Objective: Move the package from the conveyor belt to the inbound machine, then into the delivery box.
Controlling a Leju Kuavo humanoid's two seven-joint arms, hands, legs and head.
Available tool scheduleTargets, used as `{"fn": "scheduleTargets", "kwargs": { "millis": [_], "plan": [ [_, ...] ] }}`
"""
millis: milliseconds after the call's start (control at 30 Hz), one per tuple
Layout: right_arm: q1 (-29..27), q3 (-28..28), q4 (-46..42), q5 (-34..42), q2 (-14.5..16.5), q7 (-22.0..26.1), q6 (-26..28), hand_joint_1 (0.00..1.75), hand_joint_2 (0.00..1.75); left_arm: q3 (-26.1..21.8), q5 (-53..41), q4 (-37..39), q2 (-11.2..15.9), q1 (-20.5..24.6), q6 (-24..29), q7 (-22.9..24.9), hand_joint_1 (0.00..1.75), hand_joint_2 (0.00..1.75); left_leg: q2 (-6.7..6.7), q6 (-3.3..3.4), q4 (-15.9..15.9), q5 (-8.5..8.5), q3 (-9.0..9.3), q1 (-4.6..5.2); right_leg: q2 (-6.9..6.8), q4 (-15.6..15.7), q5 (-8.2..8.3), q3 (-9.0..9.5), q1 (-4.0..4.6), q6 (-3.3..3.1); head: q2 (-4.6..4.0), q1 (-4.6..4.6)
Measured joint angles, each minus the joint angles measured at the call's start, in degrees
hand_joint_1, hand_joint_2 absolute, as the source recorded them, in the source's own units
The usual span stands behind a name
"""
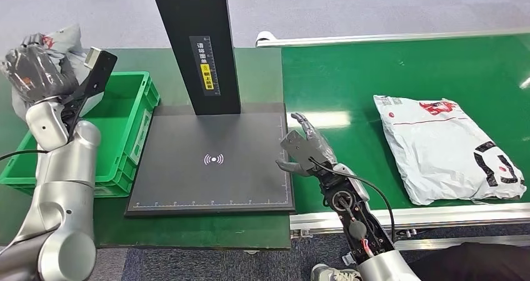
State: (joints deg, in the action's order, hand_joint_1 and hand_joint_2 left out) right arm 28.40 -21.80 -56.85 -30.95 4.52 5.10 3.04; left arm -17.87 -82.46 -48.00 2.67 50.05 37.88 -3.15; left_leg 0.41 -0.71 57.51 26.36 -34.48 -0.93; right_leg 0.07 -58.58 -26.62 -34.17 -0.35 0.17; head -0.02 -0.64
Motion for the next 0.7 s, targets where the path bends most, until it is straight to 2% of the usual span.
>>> {"fn": "scheduleTargets", "kwargs": {
  "millis": [33, 67, 133, 167, 200, 400, 500, 567, 667, 700],
  "plan": [
    [-0.16, -0.01, -0.24, 0.01, -0.04, 0.02, -0.38, 0.0, 1.75, 0.32, 0.36, 2.3, 0.79, 0.39, 0.0, 0.55, 1.61, 1.75, -0.01, 0.0, 0.0, 0.0, -0.02, 0.0, 0.0, 0.0, 0.0, -0.01, 0.0, 0.0, -0.01, -0.01],
    [-0.27, -0.01, -0.45, 0.03, -0.08, 0.05, -0.72, 0.0, 1.75, 0.63, 0.42, 4.41, 1.51, 0.71, 0.0, 1.41, 1.36, 1.75, -0.01, 0.0, 0.0, 0.01, -0.03, 0.0, 0.0, 0.01, -0.01, -0.03, 0.0, 0.0, -0.01, -0.01],
    [-0.4, -0.02, -0.79, 0.09, -0.12, 0.14, -1.08, 0.0, 1.75, 1.23, 0.03, 8.27, 2.71, 1.14, 0.0, 3.41, 0.55, 1.75, -0.02, 0.0, 0.0, 0.01, -0.08, 0.0, -0.01, 0.01, -0.02, -0.05, 0.0, 0.0, 0.0, -0.01],
    [-0.41, -0.03, -0.92, 0.1, -0.13, 0.18, -1.16, 0.0, 1.75, 1.53, -0.12, 9.95, 3.17, 1.24, -0.01, 4.08, 0.21, 1.75, -0.02, 0.0, 0.0, 0.01, -0.09, 0.0, -0.01, 0.02, -0.02, -0.06, 0.0, 0.0, 0.0, -0.01],
    [-0.41, -0.03, -1.03, 0.11, -0.13, 0.21, -1.17, 0.0, 1.75, 1.77, 0.02, 11.39, 3.49, 1.28, -0.05, 4.32, 0.03, 1.75, -0.03, 0.0, 0.0, 0.02, -0.1, 0.0, -0.01, 0.02, -0.02, -0.07, 0.0, 0.0, 0.0, -0.01],
    [-0.36, -0.1, -1.25, 0.11, -0.08, 0.56, -2.09, 0.0, 1.75, 2.88, 0.94, 17.16, 4.39, 1.27, -0.67, 5.31, 0.0, 1.75, -0.05, 0.0, 0.0, 0.02, -0.12, 0.01, -0.03, 0.02, -0.01, -0.04, -0.01, 0.0, -0.01, -0.02],
    [-0.32, -0.28, -1.25, 0.19, -0.06, 0.64, -2.25, 0.0, 1.75, 3.34, 1.53, 17.08, 4.78, 0.67, -0.07, 4.15, 0.0, 1.75, -0.04, 0.0, 0.0, 0.01, -0.11, 0.01, -0.02, 0.01, -0.01, -0.04, 0.0, 0.0, 0.0, -0.01],
    [-0.27, -0.51, -1.25, 0.37, -0.06, 0.75, -2.28, 0.0, 1.75, 2.9, 2.64, 14.27, 4.72, -0.58, 0.05, 0.64, 0.0, 1.75, -0.04, 0.0, 0.0, 0.01, -0.11, 0.0, -0.02, 0.01, -0.01, -0.06, 0.0, 0.0, 0.0, 0.0],
    [-0.18, -0.83, -1.22, 0.72, -0.06, 1.03, -2.27, 0.0, 1.75, 0.38, 5.22, 7.99, 3.79, -2.8, 0.1, -8.75, 0.0, 1.75, -0.05, 0.0, 0.0, 0.02, -0.12, 0.0, -0.02, 0.02, -0.02, -0.08, 0.0, -0.01, 0.0, 0.0],
    [-0.16, -0.88, -1.22, 0.77, -0.06, 1.09, -2.27, 0.0, 1.75, -0.18, 5.76, 6.91, 3.55, -3.14, 0.1, -10.53, 0.0, 1.75, -0.05, 0.0, 0.0, 0.02, -0.12, 0.0, -0.02, 0.02, -0.02, -0.08, 0.0, -0.01, 0.01, 0.0]
  ]
}}
